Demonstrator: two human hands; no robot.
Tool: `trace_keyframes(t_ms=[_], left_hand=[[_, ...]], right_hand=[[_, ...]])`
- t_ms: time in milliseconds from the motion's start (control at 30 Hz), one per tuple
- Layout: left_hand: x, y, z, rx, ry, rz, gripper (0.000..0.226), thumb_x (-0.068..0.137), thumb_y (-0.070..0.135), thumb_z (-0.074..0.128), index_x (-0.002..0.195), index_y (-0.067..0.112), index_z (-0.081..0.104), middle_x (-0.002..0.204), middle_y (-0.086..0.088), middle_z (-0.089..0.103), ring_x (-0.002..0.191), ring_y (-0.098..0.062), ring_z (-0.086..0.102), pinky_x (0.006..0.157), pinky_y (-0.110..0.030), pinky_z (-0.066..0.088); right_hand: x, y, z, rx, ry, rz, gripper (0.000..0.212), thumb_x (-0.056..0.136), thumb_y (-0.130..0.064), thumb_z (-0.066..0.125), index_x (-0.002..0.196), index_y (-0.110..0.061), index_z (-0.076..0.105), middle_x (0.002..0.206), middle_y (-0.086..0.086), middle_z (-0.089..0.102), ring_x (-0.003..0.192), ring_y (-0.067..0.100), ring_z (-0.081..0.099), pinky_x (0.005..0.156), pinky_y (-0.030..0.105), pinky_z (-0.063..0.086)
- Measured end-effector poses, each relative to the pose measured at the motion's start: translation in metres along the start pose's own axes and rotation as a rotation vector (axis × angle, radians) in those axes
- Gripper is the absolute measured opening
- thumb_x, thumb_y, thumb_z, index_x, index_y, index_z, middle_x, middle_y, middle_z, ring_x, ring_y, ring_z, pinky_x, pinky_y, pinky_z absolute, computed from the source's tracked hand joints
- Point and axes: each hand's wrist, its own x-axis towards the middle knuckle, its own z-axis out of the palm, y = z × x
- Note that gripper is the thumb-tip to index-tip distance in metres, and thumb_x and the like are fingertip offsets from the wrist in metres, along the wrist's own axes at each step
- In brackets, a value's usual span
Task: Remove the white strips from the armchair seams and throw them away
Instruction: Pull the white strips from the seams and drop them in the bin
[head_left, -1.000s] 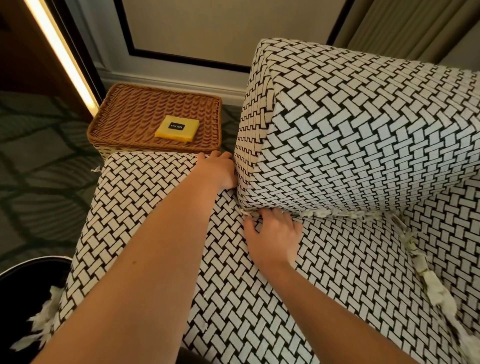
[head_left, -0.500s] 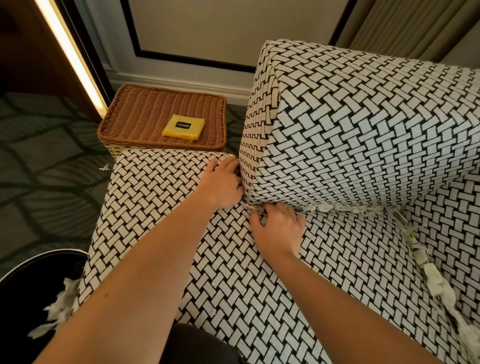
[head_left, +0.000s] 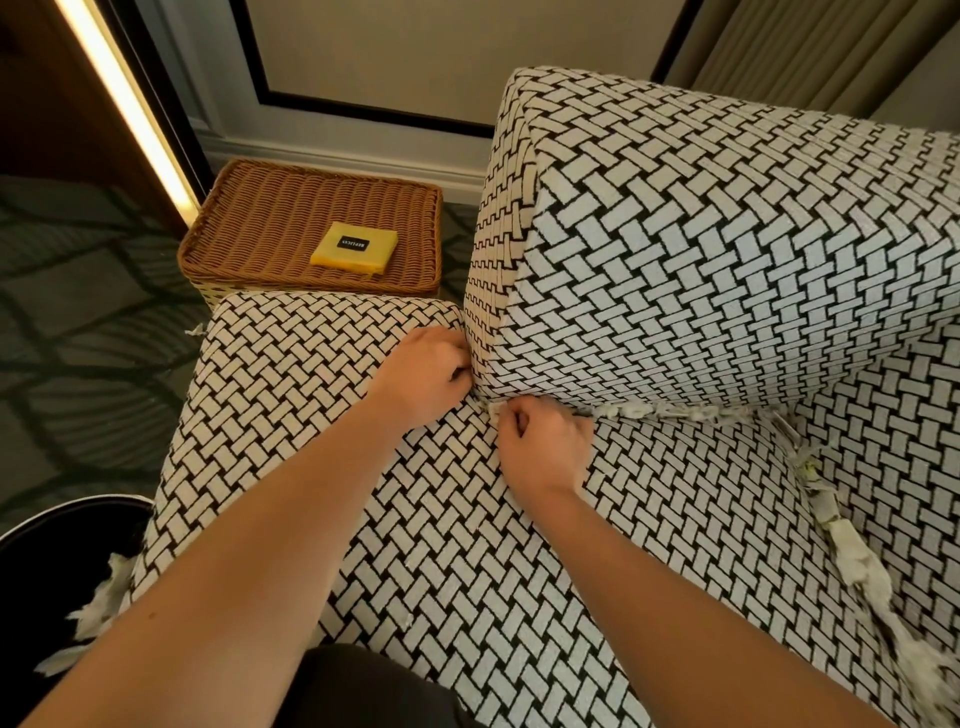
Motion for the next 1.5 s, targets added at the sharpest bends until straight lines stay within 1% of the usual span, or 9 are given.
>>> trace_keyframes(t_ms=[267, 367, 467, 567, 700, 933, 1200, 1367, 1500], left_hand=[[-0.014, 0.006, 0.004, -0.025, 0.024, -0.05, 0.024, 0.084, 0.025, 0.058, 0.096, 0.009, 0.071, 0.112, 0.0, 0.06, 0.109, -0.018, 0.051, 0.103, -0.034, 0.03], [-0.021, 0.015, 0.002, -0.056, 0.006, -0.056, 0.027, 0.079, 0.031, 0.062, 0.091, 0.009, 0.073, 0.101, 0.0, 0.059, 0.099, -0.018, 0.053, 0.098, -0.038, 0.039], [-0.029, 0.027, 0.0, -0.013, -0.067, -0.072, 0.035, 0.081, 0.04, 0.058, 0.1, 0.014, 0.07, 0.102, 0.002, 0.053, 0.102, -0.015, 0.048, 0.102, -0.036, 0.036], [-0.028, 0.038, -0.001, 0.038, -0.111, -0.111, 0.038, 0.083, 0.042, 0.055, 0.109, 0.017, 0.068, 0.112, 0.0, 0.053, 0.111, -0.016, 0.046, 0.108, -0.036, 0.031], [-0.031, 0.044, 0.0, 0.08, -0.162, -0.13, 0.039, 0.086, 0.043, 0.053, 0.114, 0.019, 0.066, 0.116, 0.0, 0.055, 0.115, -0.018, 0.047, 0.112, -0.037, 0.026], [-0.024, 0.058, -0.007, 0.058, -0.227, -0.264, 0.03, 0.089, 0.039, 0.053, 0.107, 0.019, 0.068, 0.113, -0.003, 0.052, 0.119, -0.023, 0.044, 0.112, -0.04, 0.022], [-0.025, 0.07, 0.0, 0.179, -0.408, -0.337, 0.049, 0.095, 0.044, 0.032, 0.137, 0.02, 0.043, 0.148, -0.007, 0.025, 0.141, -0.025, 0.015, 0.116, -0.05, 0.001], [-0.017, 0.078, 0.002, 0.165, -0.473, -0.461, 0.065, 0.092, 0.054, 0.03, 0.145, 0.017, 0.031, 0.155, -0.009, 0.009, 0.143, -0.028, 0.003, 0.115, -0.051, -0.005], [-0.017, 0.09, 0.01, 0.12, -0.387, -0.521, 0.067, 0.093, 0.052, 0.02, 0.143, 0.01, 0.033, 0.156, -0.014, 0.005, 0.143, -0.03, 0.0, 0.113, -0.05, -0.008]], right_hand=[[-0.005, -0.001, -0.002, 0.064, 0.05, -0.032, 0.021, 0.091, -0.027, 0.051, 0.092, -0.018, 0.07, 0.086, -0.002, 0.068, 0.08, 0.016, 0.058, 0.076, 0.027, 0.024], [-0.009, 0.004, -0.004, 0.228, 0.09, -0.026, 0.013, 0.088, -0.019, 0.059, 0.089, -0.013, 0.071, 0.083, -0.001, 0.064, 0.075, 0.018, 0.057, 0.077, 0.031, 0.041], [-0.016, 0.015, -0.012, 0.267, 0.171, -0.016, 0.007, 0.083, -0.009, 0.064, 0.086, -0.007, 0.069, 0.082, -0.001, 0.057, 0.078, 0.019, 0.055, 0.073, 0.043, 0.051], [-0.017, 0.03, -0.022, 0.132, 0.182, 0.057, 0.022, 0.082, -0.014, 0.065, 0.102, -0.006, 0.067, 0.091, 0.007, 0.063, 0.089, 0.023, 0.056, 0.086, 0.043, 0.046], [-0.012, 0.039, -0.036, -0.102, 0.036, 0.107, 0.043, 0.089, -0.04, 0.052, 0.125, -0.015, 0.056, 0.119, 0.008, 0.057, 0.112, 0.024, 0.047, 0.095, 0.038, 0.032], [0.003, 0.041, -0.042, -0.285, -0.111, 0.041, 0.053, 0.086, -0.057, 0.041, 0.12, -0.02, 0.058, 0.122, 0.005, 0.055, 0.115, 0.023, 0.046, 0.091, 0.037, 0.031], [0.012, 0.027, -0.04, -0.428, -0.27, 0.086, 0.073, 0.082, -0.07, 0.031, 0.116, -0.013, 0.06, 0.135, 0.014, 0.044, 0.126, 0.029, 0.036, 0.1, 0.041, 0.027], [0.015, 0.018, -0.036, -0.394, -0.26, 0.162, 0.066, 0.084, -0.063, 0.039, 0.118, -0.01, 0.058, 0.14, 0.014, 0.04, 0.131, 0.029, 0.031, 0.101, 0.041, 0.027], [0.02, 0.018, -0.034, -0.331, -0.25, 0.229, 0.057, 0.087, -0.054, 0.043, 0.12, -0.011, 0.057, 0.141, 0.011, 0.04, 0.133, 0.026, 0.03, 0.103, 0.04, 0.024]])
